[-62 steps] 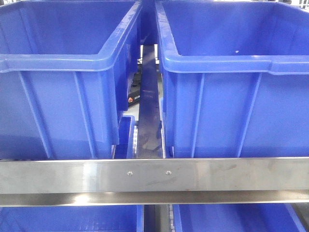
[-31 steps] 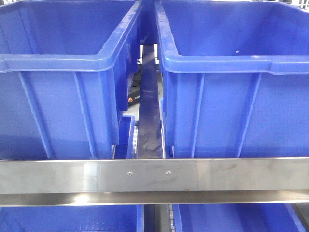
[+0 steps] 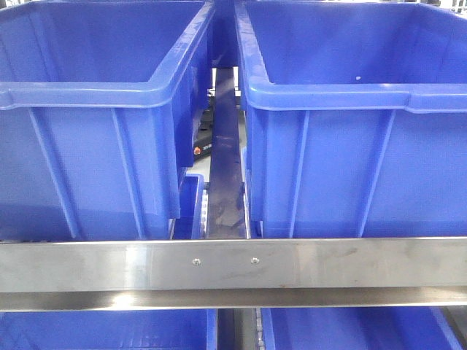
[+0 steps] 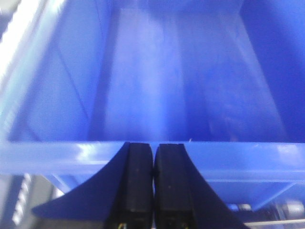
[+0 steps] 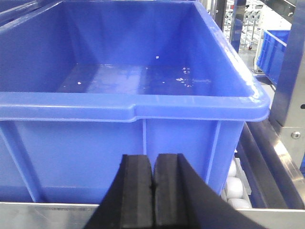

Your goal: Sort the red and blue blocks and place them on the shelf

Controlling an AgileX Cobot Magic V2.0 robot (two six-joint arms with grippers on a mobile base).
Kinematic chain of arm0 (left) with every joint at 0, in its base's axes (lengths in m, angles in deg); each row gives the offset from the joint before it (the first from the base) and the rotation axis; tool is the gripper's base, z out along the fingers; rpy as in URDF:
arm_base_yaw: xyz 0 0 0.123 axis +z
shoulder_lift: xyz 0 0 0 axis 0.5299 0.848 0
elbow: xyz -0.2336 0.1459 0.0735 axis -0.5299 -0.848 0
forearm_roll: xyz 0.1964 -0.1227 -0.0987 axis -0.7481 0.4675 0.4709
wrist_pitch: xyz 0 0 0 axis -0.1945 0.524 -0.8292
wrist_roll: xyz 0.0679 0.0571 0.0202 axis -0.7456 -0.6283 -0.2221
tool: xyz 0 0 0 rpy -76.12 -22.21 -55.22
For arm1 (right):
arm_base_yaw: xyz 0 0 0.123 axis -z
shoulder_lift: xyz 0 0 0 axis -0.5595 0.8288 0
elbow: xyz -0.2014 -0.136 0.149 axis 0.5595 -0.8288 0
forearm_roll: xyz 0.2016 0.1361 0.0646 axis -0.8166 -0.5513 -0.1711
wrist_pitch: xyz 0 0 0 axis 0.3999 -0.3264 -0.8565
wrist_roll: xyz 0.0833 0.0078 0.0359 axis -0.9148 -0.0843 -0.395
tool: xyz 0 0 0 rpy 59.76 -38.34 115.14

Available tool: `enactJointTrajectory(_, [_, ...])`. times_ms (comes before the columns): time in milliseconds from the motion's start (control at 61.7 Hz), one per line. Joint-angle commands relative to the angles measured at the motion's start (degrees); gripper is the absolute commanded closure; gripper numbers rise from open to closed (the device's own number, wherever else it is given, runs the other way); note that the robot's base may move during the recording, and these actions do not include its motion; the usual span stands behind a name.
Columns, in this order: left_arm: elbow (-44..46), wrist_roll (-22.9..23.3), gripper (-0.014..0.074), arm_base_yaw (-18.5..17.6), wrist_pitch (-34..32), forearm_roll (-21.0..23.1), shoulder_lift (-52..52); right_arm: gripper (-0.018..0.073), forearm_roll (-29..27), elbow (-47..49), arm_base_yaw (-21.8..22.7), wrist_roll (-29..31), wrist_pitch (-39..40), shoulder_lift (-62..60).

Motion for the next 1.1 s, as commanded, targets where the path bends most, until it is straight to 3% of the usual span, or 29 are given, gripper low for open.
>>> enactJointTrajectory(0, [-0.23, 0.15, 0.0463, -0.4, -4.54, -2.07, -3.91, 0.0504, 0.05, 1.19, 0.37, 0.3, 5.05, -1.16])
enactJointTrajectory(259, [-13.69, 0.63, 0.0463, -0.4, -10.38, -1.81, -17.97, 0.0504, 0.05, 1.19, 0.37, 0.3, 5.05, -1.16])
enactJointTrajectory(486, [-23.17, 0.71, 0.0463, -0.4, -12.23, 2.83, -29.07, 0.0504, 0.05, 1.19, 0.37, 0.3, 5.05, -1.16])
enactJointTrajectory(729, [-27.54, 0.71, 0.0463, -0.4, -12.12, 3.97, -38.48, 0.0504, 0.05, 1.19, 0.37, 0.3, 5.05, -1.16])
enactJointTrajectory(1086, [-27.54, 0.71, 0.0463, -0.4, -11.82, 4.65, -38.28, 0.0504, 0.05, 1.19, 0.37, 0.3, 5.05, -1.16])
